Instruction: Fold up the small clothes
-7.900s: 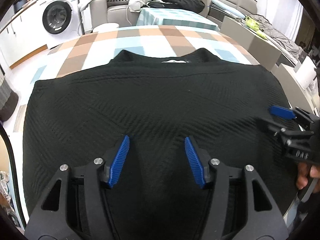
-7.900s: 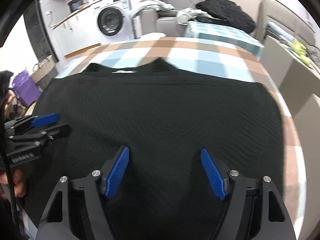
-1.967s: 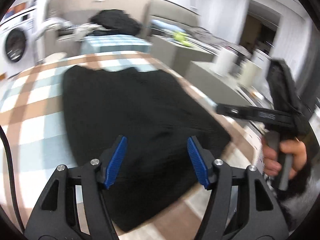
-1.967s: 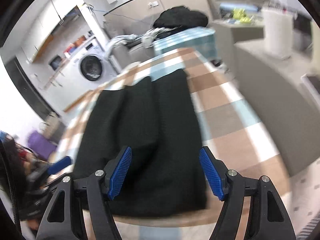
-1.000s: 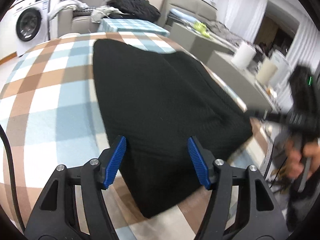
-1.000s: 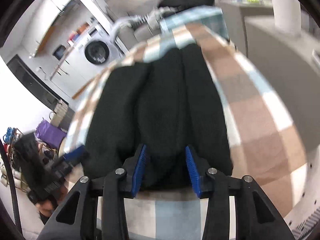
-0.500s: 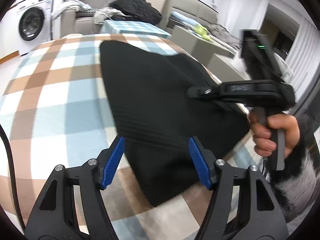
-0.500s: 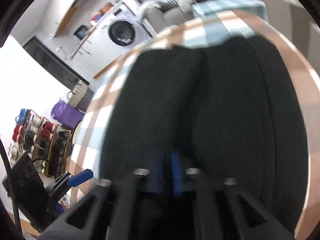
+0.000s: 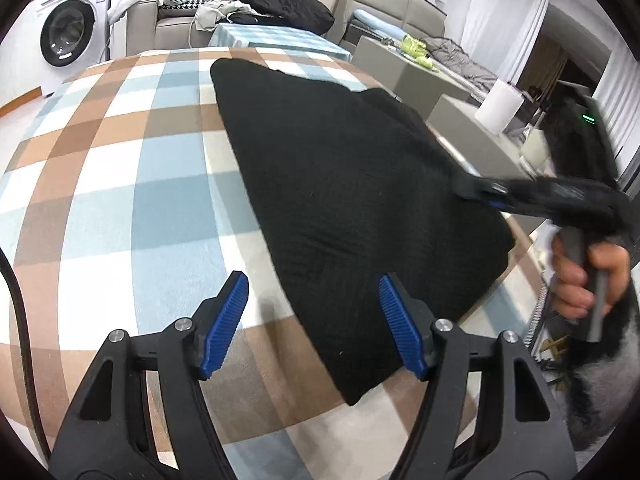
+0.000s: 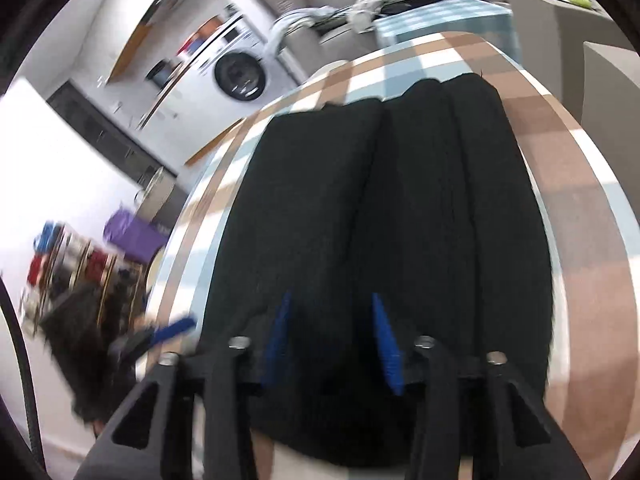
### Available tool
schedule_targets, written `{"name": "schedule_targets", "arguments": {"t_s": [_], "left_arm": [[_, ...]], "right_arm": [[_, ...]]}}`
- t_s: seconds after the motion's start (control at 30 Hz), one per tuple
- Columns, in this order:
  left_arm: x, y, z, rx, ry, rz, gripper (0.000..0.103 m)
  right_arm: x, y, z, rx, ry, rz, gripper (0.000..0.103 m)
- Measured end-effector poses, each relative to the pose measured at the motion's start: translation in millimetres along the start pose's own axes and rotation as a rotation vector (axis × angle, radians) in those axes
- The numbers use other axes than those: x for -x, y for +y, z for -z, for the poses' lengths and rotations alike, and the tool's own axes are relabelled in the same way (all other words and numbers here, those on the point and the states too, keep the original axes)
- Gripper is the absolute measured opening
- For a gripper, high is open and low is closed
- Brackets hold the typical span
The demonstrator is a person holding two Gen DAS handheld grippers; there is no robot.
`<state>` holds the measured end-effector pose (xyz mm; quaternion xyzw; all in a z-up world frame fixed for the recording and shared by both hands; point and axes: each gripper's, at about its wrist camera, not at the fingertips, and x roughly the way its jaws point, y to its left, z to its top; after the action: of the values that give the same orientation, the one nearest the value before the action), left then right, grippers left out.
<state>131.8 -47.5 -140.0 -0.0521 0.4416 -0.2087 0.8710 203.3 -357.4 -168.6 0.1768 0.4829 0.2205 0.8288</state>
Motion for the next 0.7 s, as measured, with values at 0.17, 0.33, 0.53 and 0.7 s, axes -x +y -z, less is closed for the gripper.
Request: {"name": "schedule_targets", "arguments": {"t_s": [0.17,0.33,0.53,0.7], "left_arm": [[-7.0,6.6,9.8,0.004,0.044,-0.031,0.066],[-1.5,11.6,10.7,0.004,0.039,-0.05,0.066],[1.6,16.4,7.1,0.014,0.033,-0.058,0.066],[0.7,19.9,5.3,0.025,0.032,-0.054,0.066]], "right_arm": [[21.5,-1.8,30.1,0.033,-0.002,-0.045,0.044],[4.0,2.2,38.4,0.093,0.034,-0.001,0.043],[20.7,10.7,38.8,0.144,0.026,-0.093,0.004],[6.7,-1.3,45.6,0.138,0.116,0.01,0.011]]}}
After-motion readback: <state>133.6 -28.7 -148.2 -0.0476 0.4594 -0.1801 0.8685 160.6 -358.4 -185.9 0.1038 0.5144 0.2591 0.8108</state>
